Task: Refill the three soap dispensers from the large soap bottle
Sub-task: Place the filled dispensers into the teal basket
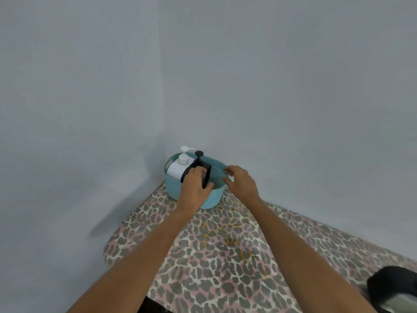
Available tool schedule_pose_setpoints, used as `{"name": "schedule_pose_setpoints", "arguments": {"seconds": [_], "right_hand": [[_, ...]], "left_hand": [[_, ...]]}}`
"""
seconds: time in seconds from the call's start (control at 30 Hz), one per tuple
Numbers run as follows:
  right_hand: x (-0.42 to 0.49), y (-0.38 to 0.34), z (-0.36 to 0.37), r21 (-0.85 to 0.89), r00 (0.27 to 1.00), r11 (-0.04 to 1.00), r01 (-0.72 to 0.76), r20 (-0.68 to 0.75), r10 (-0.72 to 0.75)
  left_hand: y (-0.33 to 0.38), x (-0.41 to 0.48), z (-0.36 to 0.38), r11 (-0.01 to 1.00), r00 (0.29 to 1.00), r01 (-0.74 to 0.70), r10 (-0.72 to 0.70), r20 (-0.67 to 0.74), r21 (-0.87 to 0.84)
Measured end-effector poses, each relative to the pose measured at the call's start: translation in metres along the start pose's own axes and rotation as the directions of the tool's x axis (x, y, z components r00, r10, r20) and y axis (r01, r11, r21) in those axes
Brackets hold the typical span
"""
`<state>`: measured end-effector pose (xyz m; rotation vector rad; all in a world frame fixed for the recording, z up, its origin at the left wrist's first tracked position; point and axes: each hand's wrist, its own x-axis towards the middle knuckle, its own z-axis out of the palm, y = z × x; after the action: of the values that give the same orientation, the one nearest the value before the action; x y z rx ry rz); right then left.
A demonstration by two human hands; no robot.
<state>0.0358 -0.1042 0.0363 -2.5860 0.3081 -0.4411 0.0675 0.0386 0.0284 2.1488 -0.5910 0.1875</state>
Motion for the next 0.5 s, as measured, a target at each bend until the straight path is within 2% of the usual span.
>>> {"name": "schedule_pose_setpoints", "arguments": {"seconds": [0.13, 0.5], "right_hand": [[-0.034, 0.008, -0.02, 0.004, 0.998, 1.0, 0.0, -0.055, 0.0], [-0.133, 0.056, -0.079, 0.074, 0.973, 0.992, -0.107, -0.2, 0.12]], "left_hand": [[0.021, -0.02, 0.005, 0.998, 0.997, -0.058, 0.059, 0.04, -0.024], [0.075, -0.076, 0.041, 0.988, 0.984, -0.076, 0.096, 0.15, -0.136]]}}
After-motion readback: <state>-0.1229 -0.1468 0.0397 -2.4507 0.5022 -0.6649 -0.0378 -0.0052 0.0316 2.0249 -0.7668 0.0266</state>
